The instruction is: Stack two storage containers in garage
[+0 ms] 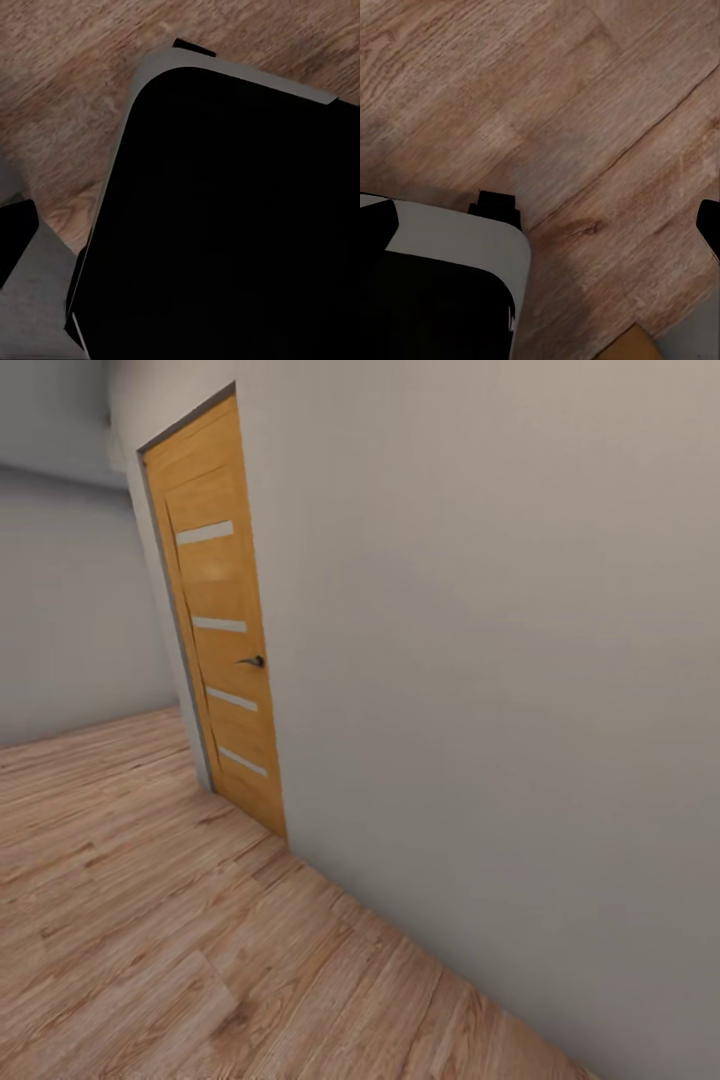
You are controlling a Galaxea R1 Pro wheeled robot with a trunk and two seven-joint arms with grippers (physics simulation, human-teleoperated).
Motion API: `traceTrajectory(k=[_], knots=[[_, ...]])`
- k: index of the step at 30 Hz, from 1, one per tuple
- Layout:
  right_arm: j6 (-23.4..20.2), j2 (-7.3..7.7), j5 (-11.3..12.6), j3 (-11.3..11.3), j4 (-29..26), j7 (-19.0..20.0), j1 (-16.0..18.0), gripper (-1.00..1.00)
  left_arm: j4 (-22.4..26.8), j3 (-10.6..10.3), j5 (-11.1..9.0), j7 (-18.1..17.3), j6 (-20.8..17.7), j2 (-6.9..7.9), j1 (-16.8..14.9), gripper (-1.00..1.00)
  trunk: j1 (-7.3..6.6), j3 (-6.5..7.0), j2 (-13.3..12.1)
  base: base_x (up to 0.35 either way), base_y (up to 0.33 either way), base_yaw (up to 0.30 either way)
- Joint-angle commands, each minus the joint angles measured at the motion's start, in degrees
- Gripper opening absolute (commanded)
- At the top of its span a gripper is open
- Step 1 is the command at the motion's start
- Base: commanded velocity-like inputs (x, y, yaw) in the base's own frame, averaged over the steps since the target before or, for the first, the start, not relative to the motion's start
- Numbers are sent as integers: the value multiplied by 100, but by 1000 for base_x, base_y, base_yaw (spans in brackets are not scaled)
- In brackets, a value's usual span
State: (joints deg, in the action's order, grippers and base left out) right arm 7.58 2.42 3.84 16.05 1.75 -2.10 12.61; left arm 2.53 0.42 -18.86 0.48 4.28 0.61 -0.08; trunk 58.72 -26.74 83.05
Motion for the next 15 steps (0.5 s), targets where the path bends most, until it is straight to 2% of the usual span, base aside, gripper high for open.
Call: traceTrajectory(k=[1, 15], knots=[[34, -3, 39, 48, 18, -9, 8, 100, 2, 2, -26, 5, 11, 0, -1, 100, 1, -5, 3, 171, 0, 300], [58, -25, 38, 48, 19, -27, 6, 100, -7, 1, -39, 5, 2, 13, -1, 100, 1, -5, 3, 305, 0, 300]])
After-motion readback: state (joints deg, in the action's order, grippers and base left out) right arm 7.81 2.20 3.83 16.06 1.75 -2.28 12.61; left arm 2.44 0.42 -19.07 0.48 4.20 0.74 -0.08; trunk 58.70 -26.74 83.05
